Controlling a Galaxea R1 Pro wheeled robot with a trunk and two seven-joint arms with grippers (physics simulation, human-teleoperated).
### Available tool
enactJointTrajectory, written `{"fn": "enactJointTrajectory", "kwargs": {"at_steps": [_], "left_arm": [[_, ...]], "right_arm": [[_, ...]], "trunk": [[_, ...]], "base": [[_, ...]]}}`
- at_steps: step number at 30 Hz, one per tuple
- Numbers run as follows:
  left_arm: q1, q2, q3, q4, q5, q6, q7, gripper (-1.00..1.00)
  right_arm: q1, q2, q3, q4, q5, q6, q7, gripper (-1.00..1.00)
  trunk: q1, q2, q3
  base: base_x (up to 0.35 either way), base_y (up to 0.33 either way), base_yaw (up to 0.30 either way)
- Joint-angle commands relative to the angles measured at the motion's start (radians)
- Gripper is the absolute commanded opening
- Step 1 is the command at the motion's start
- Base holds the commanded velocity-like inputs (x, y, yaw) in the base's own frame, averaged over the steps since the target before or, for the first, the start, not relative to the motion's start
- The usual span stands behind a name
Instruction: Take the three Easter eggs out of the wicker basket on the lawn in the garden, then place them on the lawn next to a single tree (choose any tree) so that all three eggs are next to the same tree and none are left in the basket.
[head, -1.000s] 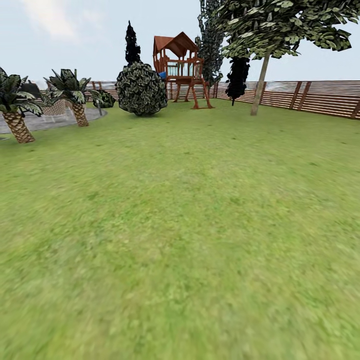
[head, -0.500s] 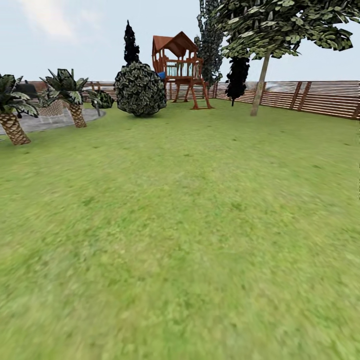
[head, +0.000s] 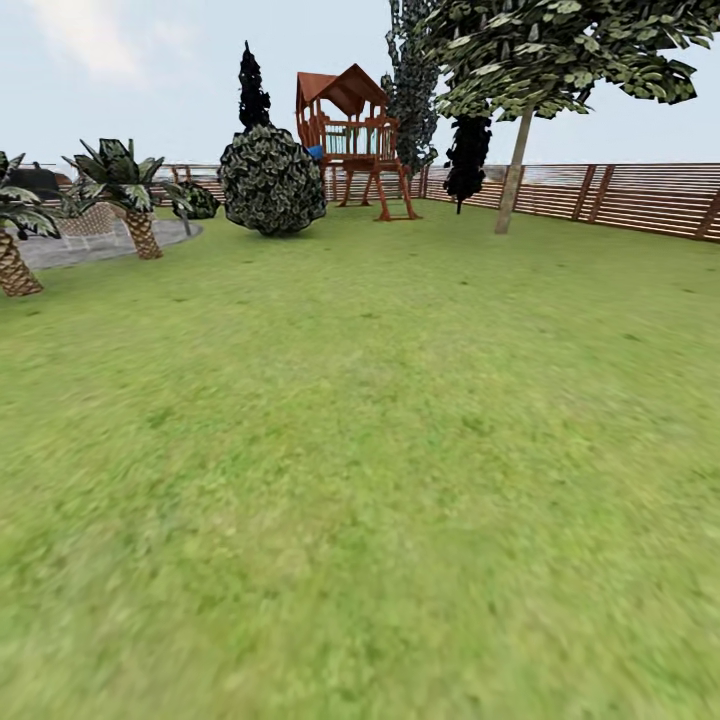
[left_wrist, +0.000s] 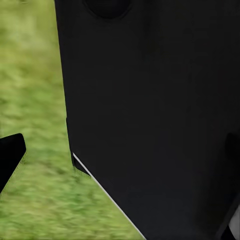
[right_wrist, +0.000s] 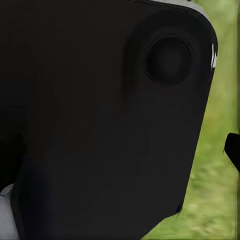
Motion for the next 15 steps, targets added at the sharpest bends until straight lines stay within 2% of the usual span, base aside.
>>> {"fn": "enactJointTrajectory", "kwargs": {"at_steps": [1,10,15], "left_arm": [[0.000,0.000,0.000,-0.001,0.001,0.000,-0.001,1.00],[0.000,0.000,0.000,-0.001,0.001,0.000,-0.001,1.00],[0.000,0.000,0.000,-0.002,0.001,0.000,-0.001,1.00]], "right_arm": [[0.000,0.000,0.001,0.001,0.007,-0.004,0.002,1.00],[0.000,0.000,-0.002,0.000,0.006,-0.005,0.003,1.00],[0.000,0.000,-0.005,0.000,0.001,-0.005,0.005,1.00]], "trunk": [[0.001,0.000,-0.001],[0.001,0.000,-0.001],[0.001,0.000,-0.001]], "base": [[0.316,0.000,0.000],[0.316,0.000,-0.005],[0.317,0.000,-0.223]]}}
